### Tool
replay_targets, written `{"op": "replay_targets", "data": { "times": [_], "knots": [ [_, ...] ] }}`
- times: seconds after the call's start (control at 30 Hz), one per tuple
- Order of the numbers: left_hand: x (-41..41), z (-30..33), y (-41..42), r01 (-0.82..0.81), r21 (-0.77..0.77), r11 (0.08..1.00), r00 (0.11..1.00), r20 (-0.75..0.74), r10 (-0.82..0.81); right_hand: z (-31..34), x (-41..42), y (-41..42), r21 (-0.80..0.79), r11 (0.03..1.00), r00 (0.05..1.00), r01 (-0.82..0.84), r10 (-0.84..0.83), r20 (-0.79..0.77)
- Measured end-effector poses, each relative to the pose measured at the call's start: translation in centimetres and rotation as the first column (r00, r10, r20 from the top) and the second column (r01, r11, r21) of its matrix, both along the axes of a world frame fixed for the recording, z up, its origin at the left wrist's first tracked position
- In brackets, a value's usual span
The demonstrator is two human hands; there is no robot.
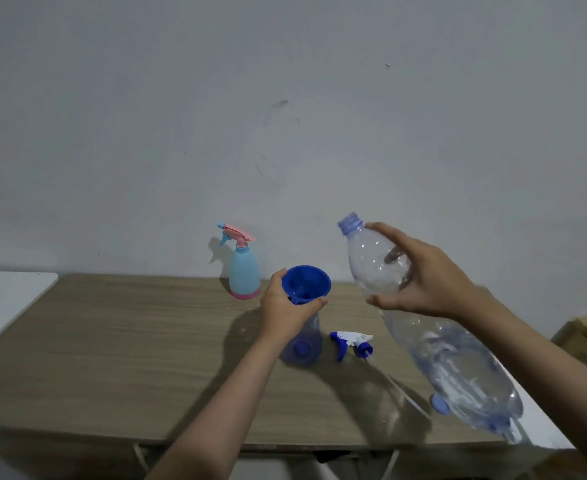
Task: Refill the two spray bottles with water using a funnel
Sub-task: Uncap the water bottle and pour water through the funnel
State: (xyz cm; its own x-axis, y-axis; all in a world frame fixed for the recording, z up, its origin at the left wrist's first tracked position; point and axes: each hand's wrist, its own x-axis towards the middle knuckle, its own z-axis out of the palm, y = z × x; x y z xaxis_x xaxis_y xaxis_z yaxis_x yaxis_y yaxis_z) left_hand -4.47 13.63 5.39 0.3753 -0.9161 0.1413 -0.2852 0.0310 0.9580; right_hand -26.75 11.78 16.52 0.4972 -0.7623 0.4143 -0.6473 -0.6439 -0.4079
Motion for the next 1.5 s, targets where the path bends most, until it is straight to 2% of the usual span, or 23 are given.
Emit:
{"op": "replay_targets", "data": {
  "times": [0.2, 0.4, 0.63, 0.77, 1.0, 1.1, 1.17, 1.23, 1.27, 1.33, 1.4, 1.47, 1.5],
  "knots": [
    [-0.3, 0.0, -0.2, -0.039, 0.025, 0.999, 0.999, 0.013, 0.039, 0.8, -2.7, -2.0, -0.149, 0.982, 0.968, 0.113, -0.074, 0.241],
    [-0.9, 0.5, -0.1, -0.065, 0.039, 0.997, 0.998, 0.014, 0.065, -3.0, -4.3, -5.2, -0.125, 0.971, 0.886, 0.204, -0.129, 0.445],
    [-1.2, 0.5, -0.2, -0.099, 0.057, 0.993, 0.995, 0.038, 0.097, -9.1, -5.9, -6.5, -0.074, 0.939, 0.814, 0.335, -0.249, 0.525],
    [-1.2, 0.4, -0.3, -0.088, 0.057, 0.994, 0.996, 0.038, 0.086, -10.0, -6.7, -6.5, -0.016, 0.919, 0.755, 0.394, -0.314, 0.575],
    [-1.2, 0.1, 0.0, -0.070, 0.036, 0.997, 0.997, 0.043, 0.068, -10.6, -6.8, -5.1, -0.052, 0.924, 0.794, 0.379, -0.296, 0.531],
    [-1.2, -0.1, 0.0, -0.064, 0.040, 0.997, 0.997, 0.042, 0.062, -10.2, -6.7, -4.6, -0.168, 0.868, 0.795, 0.468, -0.330, 0.509],
    [-1.3, -0.1, 0.1, -0.050, 0.050, 0.997, 0.998, 0.045, 0.047, -9.5, -6.0, -3.9, -0.345, 0.770, 0.799, 0.537, -0.333, 0.500],
    [-1.3, -0.2, 0.2, -0.033, 0.051, 0.998, 0.998, 0.048, 0.031, -8.2, -4.5, -2.9, -0.554, 0.678, 0.856, 0.483, -0.234, 0.461],
    [-1.3, -0.3, 0.3, -0.027, 0.046, 0.999, 0.999, 0.044, 0.025, -7.5, -3.4, -2.5, -0.621, 0.664, 0.890, 0.416, -0.156, 0.429],
    [-1.2, -0.5, 0.4, -0.021, 0.034, 0.999, 1.000, 0.018, 0.020, -6.0, -0.5, -1.6, -0.653, 0.721, 0.940, 0.231, 0.007, 0.340],
    [-0.8, -0.7, 0.6, -0.007, 0.039, 0.999, 1.000, -0.018, 0.008, -4.8, 2.7, -1.1, -0.541, 0.840, 0.965, 0.043, 0.105, 0.239],
    [-0.1, -1.2, 0.8, 0.019, 0.059, 0.998, 1.000, -0.024, -0.018, -3.7, 5.8, -1.2, -0.277, 0.959, 0.983, -0.051, 0.097, 0.155],
    [0.2, -1.5, 0.9, 0.028, 0.086, 0.996, 1.000, -0.008, -0.027, -3.2, 7.2, -1.5, -0.130, 0.990, 0.993, -0.058, 0.071, 0.098]
  ]
}}
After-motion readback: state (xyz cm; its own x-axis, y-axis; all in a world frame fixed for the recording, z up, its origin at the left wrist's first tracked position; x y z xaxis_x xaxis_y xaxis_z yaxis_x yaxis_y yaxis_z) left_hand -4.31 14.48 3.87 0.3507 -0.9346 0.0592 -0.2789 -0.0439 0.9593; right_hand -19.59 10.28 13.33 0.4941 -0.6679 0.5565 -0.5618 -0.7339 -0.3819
